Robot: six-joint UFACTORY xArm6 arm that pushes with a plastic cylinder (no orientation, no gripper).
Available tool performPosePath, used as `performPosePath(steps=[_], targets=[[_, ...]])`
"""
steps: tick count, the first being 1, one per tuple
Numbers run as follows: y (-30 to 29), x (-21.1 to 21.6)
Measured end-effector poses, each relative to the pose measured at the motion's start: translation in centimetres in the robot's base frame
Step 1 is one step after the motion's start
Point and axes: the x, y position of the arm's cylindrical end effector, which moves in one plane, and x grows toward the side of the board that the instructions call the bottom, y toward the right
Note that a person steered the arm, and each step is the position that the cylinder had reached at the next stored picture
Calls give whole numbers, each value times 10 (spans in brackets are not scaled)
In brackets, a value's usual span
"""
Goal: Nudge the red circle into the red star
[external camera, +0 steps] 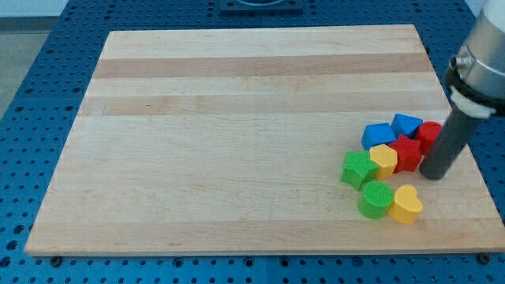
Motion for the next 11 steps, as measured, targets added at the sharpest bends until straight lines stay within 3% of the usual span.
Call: performPosePath(steps=[1, 2, 3, 5, 6, 8, 9, 10, 11], targets=[[-3, 38], [29, 40], [50, 0], [36, -115], [26, -132], [31, -22], [14, -26], [10, -68], [10, -80]])
